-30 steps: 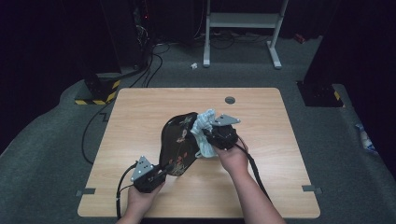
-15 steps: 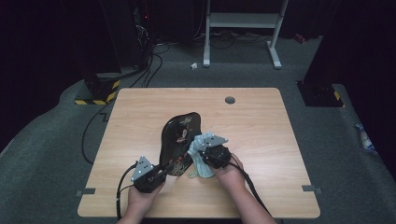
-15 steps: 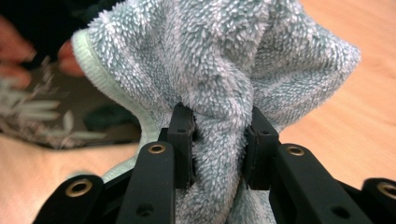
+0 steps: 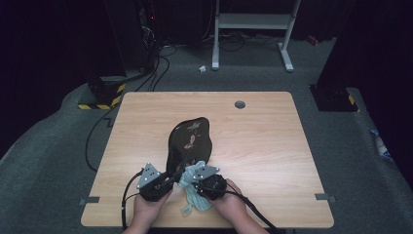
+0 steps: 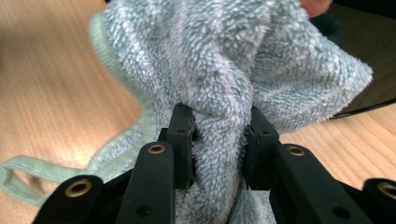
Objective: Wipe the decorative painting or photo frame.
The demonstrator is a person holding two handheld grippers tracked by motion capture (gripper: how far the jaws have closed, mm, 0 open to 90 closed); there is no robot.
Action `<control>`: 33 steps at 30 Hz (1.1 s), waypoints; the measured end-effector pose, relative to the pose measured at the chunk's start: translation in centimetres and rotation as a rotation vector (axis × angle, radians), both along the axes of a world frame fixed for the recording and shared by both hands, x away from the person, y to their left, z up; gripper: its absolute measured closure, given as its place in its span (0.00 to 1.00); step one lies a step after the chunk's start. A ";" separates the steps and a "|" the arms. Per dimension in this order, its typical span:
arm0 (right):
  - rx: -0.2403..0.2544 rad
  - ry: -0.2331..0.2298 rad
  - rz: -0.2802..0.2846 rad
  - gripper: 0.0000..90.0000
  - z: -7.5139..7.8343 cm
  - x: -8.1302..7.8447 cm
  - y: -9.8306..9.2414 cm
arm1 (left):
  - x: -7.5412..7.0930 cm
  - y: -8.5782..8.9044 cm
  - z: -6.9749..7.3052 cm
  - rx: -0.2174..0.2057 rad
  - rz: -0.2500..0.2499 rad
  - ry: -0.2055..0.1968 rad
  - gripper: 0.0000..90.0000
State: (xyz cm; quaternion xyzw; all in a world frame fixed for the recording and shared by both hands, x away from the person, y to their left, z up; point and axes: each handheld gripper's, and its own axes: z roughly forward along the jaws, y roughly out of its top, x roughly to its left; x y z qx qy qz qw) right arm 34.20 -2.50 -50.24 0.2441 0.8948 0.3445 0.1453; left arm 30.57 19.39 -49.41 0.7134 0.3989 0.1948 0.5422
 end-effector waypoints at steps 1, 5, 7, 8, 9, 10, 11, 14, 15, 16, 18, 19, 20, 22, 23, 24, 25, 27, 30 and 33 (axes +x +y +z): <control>-0.003 -0.001 -0.015 0.76 0.0 0.4 -0.2 | 0.0 0.0 0.0 0.001 -0.002 0.000 0.89; 0.006 0.002 -0.100 0.76 0.2 2.9 -1.9 | 0.1 0.1 0.0 0.001 -0.005 0.003 0.89; 0.008 0.004 -0.155 0.76 0.3 4.6 -3.2 | 0.0 0.0 0.0 0.001 -0.005 0.003 0.89; 0.013 0.007 -0.180 0.76 0.4 5.2 -3.6 | 0.0 0.0 0.0 0.000 -0.004 0.003 0.89; 0.014 0.006 -0.194 0.76 0.4 5.6 -3.9 | 0.0 0.0 0.0 0.000 -0.004 0.002 0.89; 0.010 0.003 -0.207 0.76 0.5 6.1 -4.2 | 0.1 0.1 0.0 -0.001 -0.005 0.003 0.89; 0.009 0.001 -0.221 0.76 0.6 6.5 -4.5 | 0.0 0.1 0.0 0.000 -0.005 0.003 0.89; 0.013 0.006 -0.238 0.76 0.6 7.0 -4.7 | 0.0 0.0 0.0 -0.001 -0.002 0.003 0.89; 0.011 0.005 -0.234 0.76 0.6 6.9 -4.6 | 0.0 0.0 0.0 -0.003 -0.001 0.003 0.89; 0.006 0.002 -0.223 0.76 0.6 6.7 -4.5 | 0.0 0.0 0.0 -0.004 0.000 0.004 0.89; 0.011 0.009 -0.192 0.76 0.4 5.9 -3.9 | 0.0 0.0 0.0 -0.004 0.001 0.005 0.89; 0.010 0.012 -0.174 0.76 0.3 5.3 -3.6 | 0.0 0.0 0.0 -0.005 0.003 0.005 0.89; 0.011 0.011 -0.153 0.76 0.1 4.6 -3.2 | 0.0 0.0 0.0 -0.006 0.004 0.006 0.89; 0.024 0.020 -0.115 0.76 -0.1 3.4 -2.5 | 0.0 -0.1 0.0 -0.003 0.007 0.004 0.89; 0.025 0.020 -0.085 0.76 -0.2 2.4 -1.8 | 0.0 -0.1 0.0 -0.003 0.007 0.005 0.89; 0.024 0.021 -0.065 0.76 -0.3 1.8 -1.4 | 0.0 -0.1 0.0 -0.004 0.007 0.007 0.89; 0.027 0.021 -0.034 0.76 -0.3 0.9 -0.8 | 0.0 -0.1 0.0 -0.005 0.007 0.007 0.89; 0.024 0.017 0.004 0.76 -0.4 -0.3 0.1 | 0.0 -0.1 0.0 -0.007 0.006 0.009 0.89; 0.025 0.022 0.012 0.76 -0.3 -0.3 0.3 | 0.0 0.0 0.0 -0.006 0.005 0.005 0.89; 0.033 0.024 -0.046 0.76 -0.2 1.5 -1.0 | 0.0 0.0 0.0 -0.006 0.000 0.008 0.89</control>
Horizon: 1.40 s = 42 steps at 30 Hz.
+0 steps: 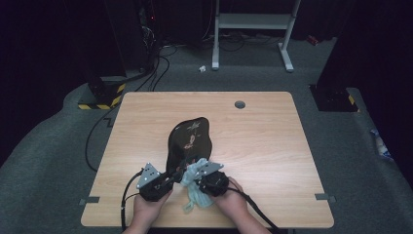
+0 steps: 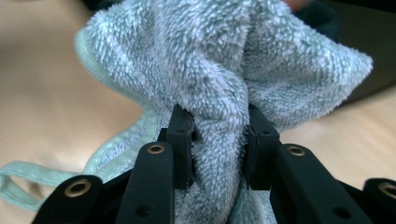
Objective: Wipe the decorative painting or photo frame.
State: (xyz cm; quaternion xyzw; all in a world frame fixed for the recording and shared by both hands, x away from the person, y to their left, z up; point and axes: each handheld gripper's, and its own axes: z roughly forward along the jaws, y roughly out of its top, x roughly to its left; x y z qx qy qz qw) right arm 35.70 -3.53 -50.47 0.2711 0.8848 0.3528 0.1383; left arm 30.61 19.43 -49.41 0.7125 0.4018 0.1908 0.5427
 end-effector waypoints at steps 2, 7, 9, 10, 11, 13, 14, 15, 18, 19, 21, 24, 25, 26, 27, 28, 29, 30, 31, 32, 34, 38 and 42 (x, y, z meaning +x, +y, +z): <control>0.012 0.004 -0.078 0.76 0.1 2.0 -1.5 | -0.1 0.0 0.0 0.000 0.001 0.002 0.89; 0.013 0.016 -0.183 0.76 0.6 4.9 -3.6 | -0.1 -0.1 0.0 0.005 0.004 -0.002 0.89; 0.004 0.008 -0.164 0.76 0.6 4.4 -3.2 | -0.1 -0.1 0.0 0.001 0.007 0.003 0.89; 0.007 0.011 -0.145 0.76 0.5 3.9 -2.8 | -0.1 -0.1 0.0 0.004 0.008 0.001 0.89; 0.007 0.015 -0.129 0.76 0.5 3.5 -2.4 | -0.1 -0.1 0.0 0.003 0.011 0.001 0.89; 0.005 0.013 -0.074 0.76 0.2 1.8 -1.2 | -0.1 -0.1 0.0 0.002 0.011 0.002 0.89; 0.008 0.019 -0.056 0.76 0.1 1.2 -0.8 | -0.1 -0.1 0.0 0.004 0.011 0.003 0.89; 0.007 0.020 -0.029 0.77 0.0 0.4 -0.3 | -0.1 -0.1 0.0 0.006 0.010 0.003 0.89; 0.010 0.023 0.031 0.77 0.0 -1.4 1.0 | 0.0 -0.1 0.1 0.000 0.011 0.008 0.89; 0.009 0.029 0.042 0.77 0.0 -1.8 1.3 | -0.1 -0.2 0.1 0.000 0.012 0.008 0.89; 0.003 0.027 0.064 0.77 -0.1 -2.4 1.8 | -0.1 -0.2 0.1 0.000 0.014 0.010 0.89; -0.003 0.020 0.071 0.77 -0.1 -2.7 2.0 | 0.0 -0.1 0.1 0.003 0.008 0.008 0.89; -0.003 0.021 0.071 0.77 -0.1 -2.5 1.9 | 0.0 -0.1 0.1 0.005 0.007 0.008 0.89; -0.001 0.021 0.057 0.77 -0.1 -2.1 1.7 | 0.0 -0.1 0.1 0.002 0.008 0.011 0.89; 0.000 0.026 0.042 0.77 0.0 -1.7 1.4 | -0.1 -0.1 0.1 0.002 0.010 0.011 0.89; -0.001 0.028 0.024 0.76 0.1 -1.0 1.0 | -0.1 -0.1 0.1 0.002 0.010 0.011 0.89; -0.003 0.027 0.014 0.76 0.1 -0.7 0.9 | 0.0 -0.1 0.1 0.003 0.007 0.012 0.89; -0.005 0.025 -0.003 0.76 0.1 -0.1 0.5 | 0.0 -0.1 0.1 0.007 0.006 0.010 0.89; -0.001 0.029 -0.027 0.76 0.2 0.8 0.0 | 0.0 0.0 0.1 0.008 0.007 0.010 0.89; 0.002 0.030 -0.043 0.76 0.2 1.3 -0.3 | 0.0 0.0 0.1 0.006 0.007 0.010 0.89; 0.009 0.029 -0.086 0.76 0.2 2.7 -1.2 | 0.0 0.0 0.1 0.004 0.009 0.012 0.89; 0.023 0.031 -0.183 0.76 0.6 5.3 -2.9 | 0.1 0.0 0.1 0.001 0.006 0.014 0.89; 0.026 0.034 -0.254 0.76 1.0 7.1 -4.0 | 0.0 0.0 0.1 0.000 0.005 0.016 0.89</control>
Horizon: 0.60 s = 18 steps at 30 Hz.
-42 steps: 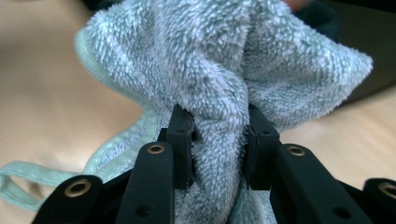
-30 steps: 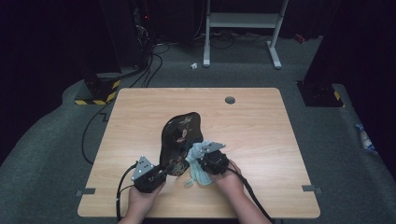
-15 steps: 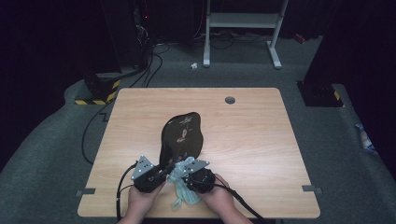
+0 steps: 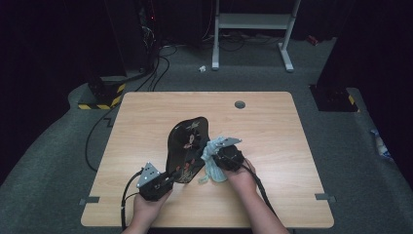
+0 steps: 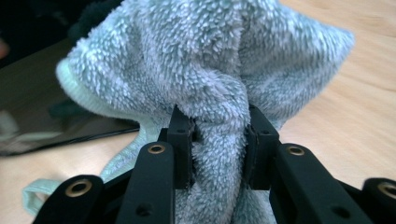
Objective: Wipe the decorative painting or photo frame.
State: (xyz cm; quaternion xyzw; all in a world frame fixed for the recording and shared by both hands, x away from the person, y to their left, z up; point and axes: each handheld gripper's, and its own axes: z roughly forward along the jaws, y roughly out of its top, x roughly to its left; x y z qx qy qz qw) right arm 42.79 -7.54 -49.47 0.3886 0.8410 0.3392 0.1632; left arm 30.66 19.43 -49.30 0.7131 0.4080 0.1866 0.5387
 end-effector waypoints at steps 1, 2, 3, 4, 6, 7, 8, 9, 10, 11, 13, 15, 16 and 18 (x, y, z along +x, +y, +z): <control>-0.001 -0.003 -0.006 0.76 0.1 0.3 -0.2 | 0.0 0.0 0.0 0.002 0.000 -0.001 0.89; 0.006 -0.005 -0.020 0.76 0.2 0.4 -0.4 | 0.0 0.0 0.0 -0.001 0.000 0.001 0.89; 0.012 -0.005 -0.028 0.76 0.2 0.7 -0.6 | 0.0 0.0 0.0 -0.001 -0.001 0.001 0.89; 0.014 -0.004 -0.027 0.76 0.2 0.8 -0.7 | 0.0 0.0 0.0 -0.002 -0.001 0.002 0.89; 0.008 0.002 -0.017 0.76 0.1 0.5 -0.5 | 0.0 0.0 0.0 -0.002 0.000 0.001 0.89; 0.006 0.004 -0.007 0.76 0.1 0.3 -0.3 | 0.0 0.0 0.0 -0.003 0.000 0.001 0.89; -0.002 0.000 0.008 0.76 0.1 0.0 0.0 | 0.0 0.0 0.0 -0.004 0.001 0.002 0.89; -0.008 0.000 0.022 0.77 0.0 -0.5 0.3 | 0.0 0.0 0.0 -0.004 0.002 0.001 0.89; -0.011 -0.005 0.042 0.77 -0.1 -1.1 0.7 | 0.0 0.0 0.0 -0.004 0.002 0.001 0.89; -0.012 -0.008 0.058 0.77 -0.1 -1.4 0.9 | 0.0 0.0 0.0 -0.004 0.002 0.001 0.89; -0.016 -0.012 0.110 0.77 -0.4 -2.8 1.6 | 0.0 0.0 0.0 -0.001 0.003 -0.001 0.89; -0.018 -0.017 0.162 0.77 -0.6 -4.1 2.4 | 0.0 0.0 0.0 0.000 0.004 -0.001 0.89; -0.017 -0.021 0.180 0.77 -0.7 -4.7 2.7 | 0.0 0.0 0.0 0.001 0.004 -0.001 0.89; -0.011 -0.026 0.230 0.77 -0.8 -6.1 3.5 | 0.0 0.0 0.0 0.001 0.005 -0.002 0.89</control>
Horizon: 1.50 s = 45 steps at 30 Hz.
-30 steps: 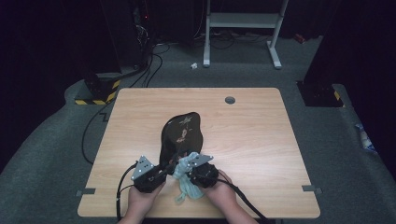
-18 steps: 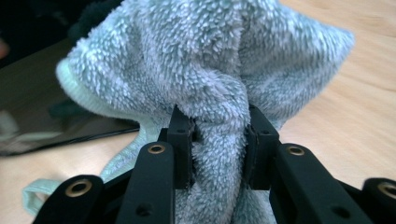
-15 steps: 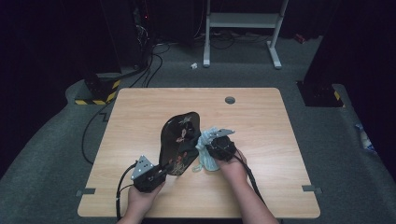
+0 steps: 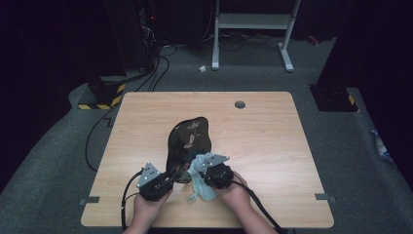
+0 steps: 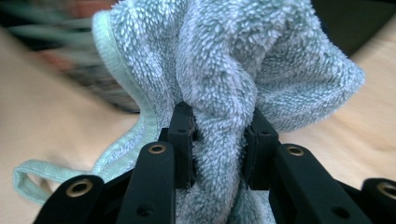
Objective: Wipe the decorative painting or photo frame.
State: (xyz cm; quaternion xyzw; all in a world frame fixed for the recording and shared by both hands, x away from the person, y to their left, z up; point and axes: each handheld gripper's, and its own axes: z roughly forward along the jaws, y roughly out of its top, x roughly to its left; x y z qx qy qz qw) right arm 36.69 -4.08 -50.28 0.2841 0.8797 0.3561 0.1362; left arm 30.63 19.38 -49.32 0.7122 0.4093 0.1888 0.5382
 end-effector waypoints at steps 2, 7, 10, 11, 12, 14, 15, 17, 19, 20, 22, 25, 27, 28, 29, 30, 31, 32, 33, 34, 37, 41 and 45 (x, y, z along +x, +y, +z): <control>0.000 -0.007 0.046 0.76 -0.1 -1.4 0.8 | 0.0 0.0 0.0 -0.002 0.000 0.000 0.89; 0.009 -0.026 0.068 0.76 -0.1 -2.2 1.0 | 0.0 0.0 0.0 -0.001 0.000 -0.001 0.89; 0.029 -0.019 0.061 0.76 -0.2 -2.2 0.7 | 0.0 0.0 0.1 0.014 -0.001 -0.005 0.88; 0.031 -0.023 0.058 0.76 -0.2 -2.2 0.6 | -0.1 0.0 0.1 0.013 0.001 -0.004 0.88; 0.035 -0.024 0.055 0.75 -0.2 -2.2 0.5 | -0.1 0.0 0.2 0.011 0.001 -0.004 0.85; 0.045 -0.024 0.053 0.75 -0.2 -2.1 0.3 | -0.3 0.1 0.3 0.016 0.007 -0.021 0.82; 0.051 -0.017 0.047 0.75 -0.2 -2.1 0.2 | -0.5 0.1 0.5 0.014 0.007 -0.025 0.80; 0.059 -0.019 0.042 0.75 -0.3 -2.0 0.1 | -0.6 0.3 0.8 0.019 0.009 -0.034 0.74; 0.057 -0.018 0.040 0.75 -0.3 -2.0 0.0 | -0.8 0.3 1.1 0.020 0.015 -0.045 0.71; 0.058 -0.018 0.037 0.74 -0.3 -2.0 0.0 | -0.8 0.4 1.4 0.024 0.016 -0.051 0.69; 0.056 -0.026 0.039 0.74 -0.3 -1.9 -0.1 | -0.7 0.4 1.7 0.025 0.018 -0.050 0.65; 0.059 -0.014 0.024 0.74 -0.3 -1.8 -0.3 | -0.6 0.4 2.2 0.028 0.014 -0.053 0.64; 0.060 -0.013 0.020 0.74 -0.3 -1.8 -0.4 | -0.6 0.3 2.5 0.033 0.014 -0.054 0.63; 0.060 -0.012 0.020 0.74 -0.4 -1.7 -0.4 | -0.6 0.3 2.6 0.038 0.014 -0.056 0.62; 0.061 -0.012 0.019 0.74 -0.4 -1.7 -0.4 | -0.7 0.3 2.8 0.036 0.016 -0.058 0.62; 0.061 -0.014 0.015 0.74 -0.4 -1.8 -0.4 | -0.7 0.3 3.0 0.038 0.016 -0.060 0.61; 0.057 -0.018 0.014 0.74 -0.4 -1.8 -0.4 | -0.7 0.3 3.2 0.037 0.018 -0.062 0.61; 0.057 -0.016 0.012 0.74 -0.4 -1.8 -0.4 | -0.7 0.2 3.5 0.044 0.023 -0.069 0.61; 0.058 -0.016 0.008 0.74 -0.4 -1.8 -0.4 | -0.6 0.2 3.7 0.048 0.028 -0.073 0.62; 0.059 -0.015 0.005 0.74 -0.4 -1.8 -0.3 | -0.6 0.2 4.0 0.050 0.031 -0.078 0.63; 0.065 -0.010 -0.003 0.74 -0.5 -1.8 -0.4 | -0.3 0.2 4.9 0.056 0.034 -0.096 0.64; 0.069 -0.009 -0.010 0.74 -0.6 -1.8 -0.5 | 0.2 0.2 6.0 0.057 0.050 -0.102 0.63; 0.068 -0.014 -0.011 0.74 -0.7 -1.8 -0.5 | 0.6 0.2 6.9 0.058 0.046 -0.115 0.61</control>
